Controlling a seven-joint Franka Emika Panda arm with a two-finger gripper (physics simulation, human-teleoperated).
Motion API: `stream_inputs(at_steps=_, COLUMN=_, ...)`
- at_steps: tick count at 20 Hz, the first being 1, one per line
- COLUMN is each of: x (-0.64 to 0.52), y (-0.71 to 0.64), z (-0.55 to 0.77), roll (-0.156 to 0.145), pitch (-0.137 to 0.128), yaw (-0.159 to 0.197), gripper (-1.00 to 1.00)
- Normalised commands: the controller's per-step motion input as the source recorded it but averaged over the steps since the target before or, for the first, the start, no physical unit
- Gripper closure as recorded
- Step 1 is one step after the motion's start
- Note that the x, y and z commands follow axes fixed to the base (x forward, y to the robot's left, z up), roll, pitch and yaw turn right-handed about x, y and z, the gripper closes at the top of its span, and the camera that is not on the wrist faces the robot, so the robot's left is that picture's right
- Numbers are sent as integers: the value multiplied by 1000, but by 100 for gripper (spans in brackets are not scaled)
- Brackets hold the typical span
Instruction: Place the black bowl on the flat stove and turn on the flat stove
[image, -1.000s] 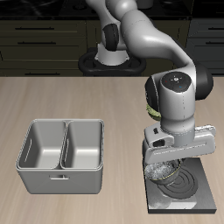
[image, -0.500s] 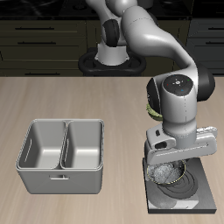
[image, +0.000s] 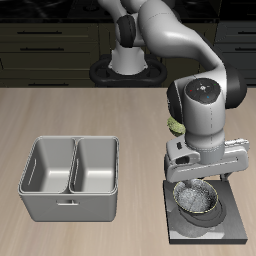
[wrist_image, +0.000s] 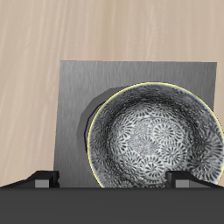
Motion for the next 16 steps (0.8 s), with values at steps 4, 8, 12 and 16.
stream_inputs(at_steps=4, x=-289, y=8, z=325, roll=32, pitch=-64, yaw=-31, gripper=-100)
stream_inputs(at_steps=8, x=-484, y=-186, z=336, roll=-36, pitch=-72, yaw=-47, gripper=-100)
stream_inputs(at_steps=12, x=-415, y=-245, z=247, roll=-70, pitch=-52, yaw=-54, gripper=-100)
stream_inputs(at_steps=16, x=-455, y=-266, z=256, roll=-100, pitch=-40, yaw=-89, gripper=-100)
